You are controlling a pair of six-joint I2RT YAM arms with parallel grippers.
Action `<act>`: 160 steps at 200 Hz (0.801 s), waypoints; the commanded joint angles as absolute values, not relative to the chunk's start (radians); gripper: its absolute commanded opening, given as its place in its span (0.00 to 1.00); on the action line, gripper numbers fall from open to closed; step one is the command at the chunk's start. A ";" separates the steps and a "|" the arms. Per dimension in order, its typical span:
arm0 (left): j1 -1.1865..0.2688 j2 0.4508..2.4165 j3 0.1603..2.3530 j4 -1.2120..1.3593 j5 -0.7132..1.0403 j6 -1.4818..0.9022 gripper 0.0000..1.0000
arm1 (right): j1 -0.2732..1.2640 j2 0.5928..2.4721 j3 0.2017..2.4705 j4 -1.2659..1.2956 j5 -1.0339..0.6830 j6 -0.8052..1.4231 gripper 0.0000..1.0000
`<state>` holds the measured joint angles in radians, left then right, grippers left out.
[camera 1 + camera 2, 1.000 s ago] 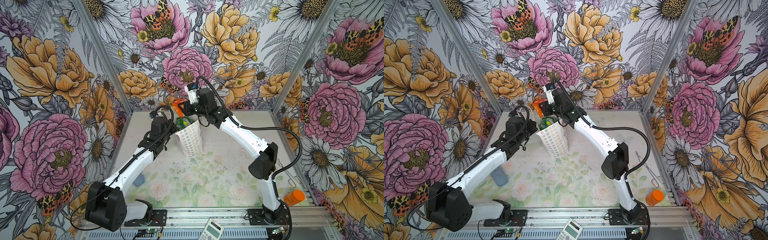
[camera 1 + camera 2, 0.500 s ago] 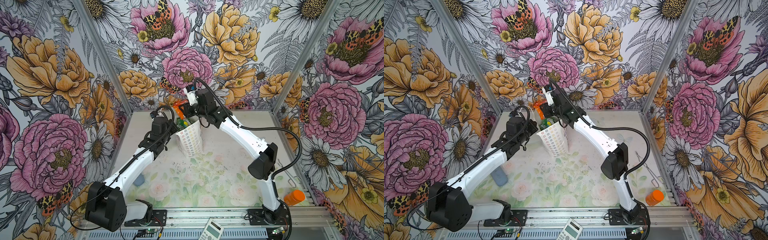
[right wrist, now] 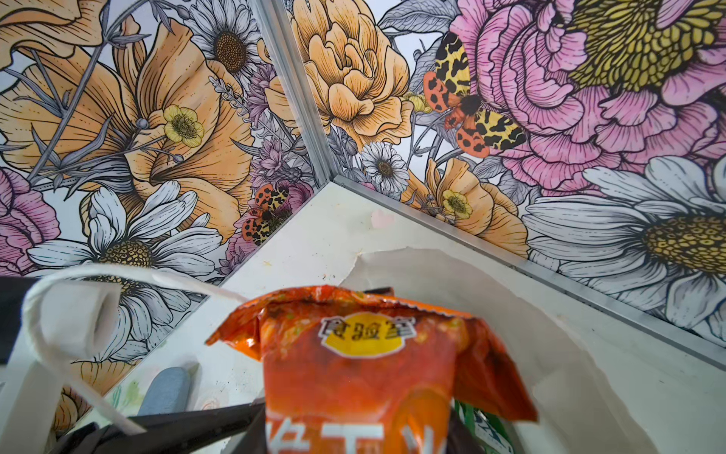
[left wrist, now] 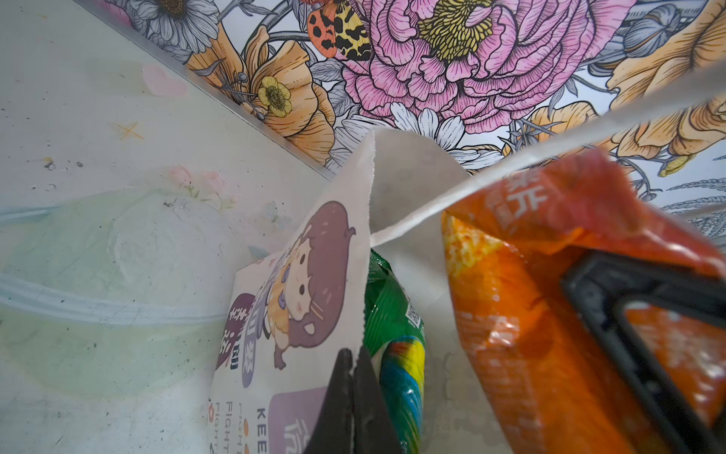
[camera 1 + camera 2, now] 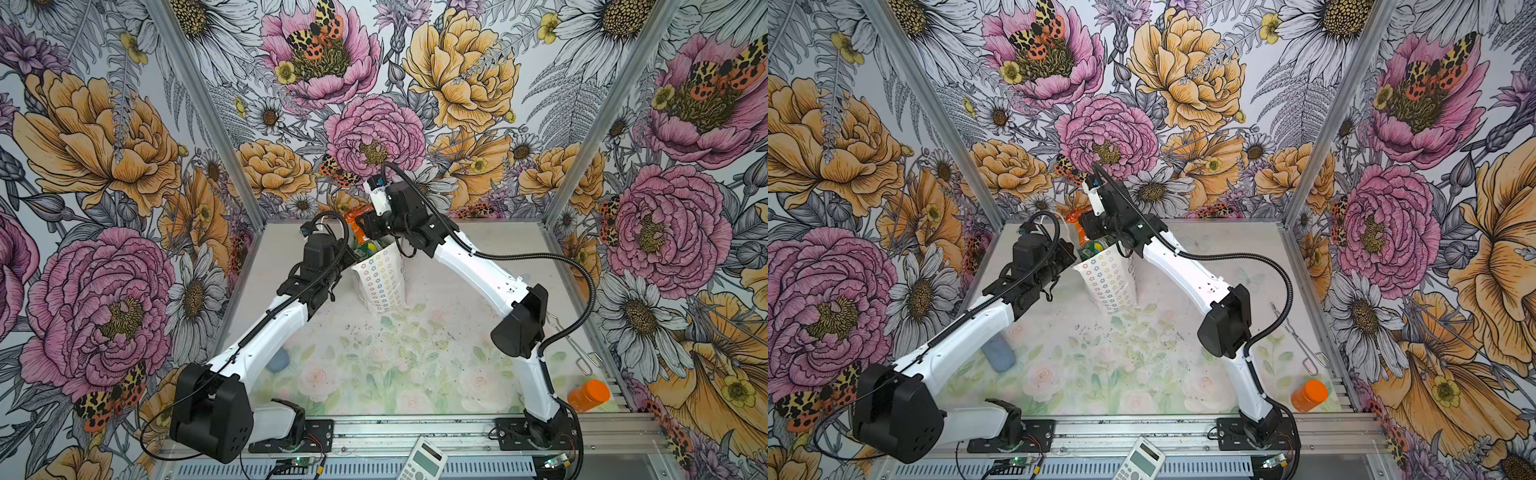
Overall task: Place the snacks into the paper bag
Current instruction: 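Lower the orange chip packet down into the bag with the right gripper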
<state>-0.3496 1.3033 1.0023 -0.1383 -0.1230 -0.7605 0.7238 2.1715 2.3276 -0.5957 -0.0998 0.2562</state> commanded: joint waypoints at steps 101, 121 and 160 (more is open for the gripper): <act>-0.353 1.308 1.031 -0.153 -0.127 -0.753 0.00 | 0.746 2.123 2.332 -0.626 -0.053 0.192 0.52; -0.354 1.309 1.032 -0.153 -0.127 -0.753 0.00 | 0.746 2.120 2.320 -0.627 -0.039 0.182 0.45; -0.354 1.310 1.031 -0.153 -0.127 -0.753 0.00 | 0.746 2.126 2.310 -0.630 -0.046 0.173 0.44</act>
